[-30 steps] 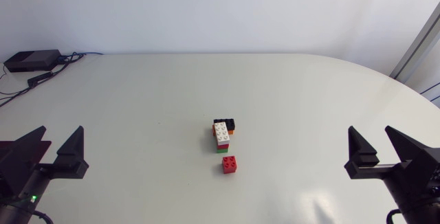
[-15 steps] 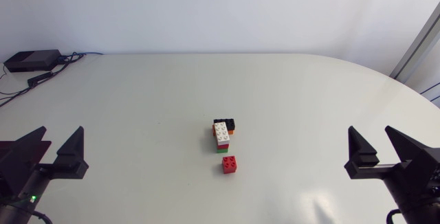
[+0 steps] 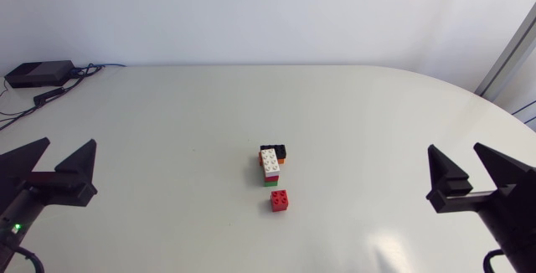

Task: Sort duplo bricks by size, large to the right and small to the left

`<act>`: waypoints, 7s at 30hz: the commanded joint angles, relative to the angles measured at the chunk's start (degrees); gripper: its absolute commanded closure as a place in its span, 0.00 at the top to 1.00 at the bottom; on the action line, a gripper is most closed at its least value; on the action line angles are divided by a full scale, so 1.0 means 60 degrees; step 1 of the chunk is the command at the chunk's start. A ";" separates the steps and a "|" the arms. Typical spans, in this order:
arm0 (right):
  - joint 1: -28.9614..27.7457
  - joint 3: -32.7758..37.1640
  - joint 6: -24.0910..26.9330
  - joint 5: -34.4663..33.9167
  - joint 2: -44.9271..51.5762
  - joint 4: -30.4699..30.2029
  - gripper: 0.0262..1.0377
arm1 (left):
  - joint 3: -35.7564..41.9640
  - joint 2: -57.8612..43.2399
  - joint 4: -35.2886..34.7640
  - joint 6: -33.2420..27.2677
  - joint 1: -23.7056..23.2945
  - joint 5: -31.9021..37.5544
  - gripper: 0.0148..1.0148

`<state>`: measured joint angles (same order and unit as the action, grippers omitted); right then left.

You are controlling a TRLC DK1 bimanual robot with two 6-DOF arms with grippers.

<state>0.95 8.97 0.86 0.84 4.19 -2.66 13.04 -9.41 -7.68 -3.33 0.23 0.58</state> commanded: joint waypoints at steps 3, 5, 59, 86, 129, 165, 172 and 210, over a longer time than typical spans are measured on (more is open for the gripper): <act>0.0369 0.0951 0.0047 -0.0008 0.1353 0.0003 0.97 | 0.1152 -0.1523 -0.0346 0.0336 0.0489 -0.0038 0.94; 0.0618 0.1288 -0.0012 -0.0023 0.1998 0.0003 0.97 | 0.1709 -0.2387 -0.0638 0.0497 0.0577 -0.0038 0.94; 0.6316 0.8480 -0.2034 0.1486 1.5943 -0.4011 0.81 | 0.6836 -1.1000 -0.5121 -0.0192 0.2203 -0.1605 0.94; 0.7649 0.9637 -0.1653 0.0870 1.6163 -0.4567 0.19 | 0.6265 -1.0517 -0.5121 -0.0865 0.1192 -0.1986 0.94; 0.8455 1.3754 -0.0788 0.1090 1.8360 -0.6838 0.82 | 0.5576 -0.9740 -0.5751 -0.2081 0.1632 -0.2601 0.94; 0.6800 0.7513 0.0032 0.1676 1.4507 -0.4435 0.86 | 0.4521 -1.4325 -0.2704 -0.5846 0.3888 -0.2455 0.43; 0.6800 0.7894 -0.0202 0.1149 1.5694 -0.3996 0.86 | 0.4507 -1.4501 -0.2206 -0.5963 0.3404 -0.2865 0.23; 0.8191 1.1732 -0.0803 0.0387 1.8492 -0.5358 0.25 | 0.4287 -1.1132 -0.3876 -0.6388 0.0811 -0.3729 0.97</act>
<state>49.06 76.64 -4.89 2.96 112.60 -33.15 40.93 -77.56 -29.56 -43.07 3.97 -20.95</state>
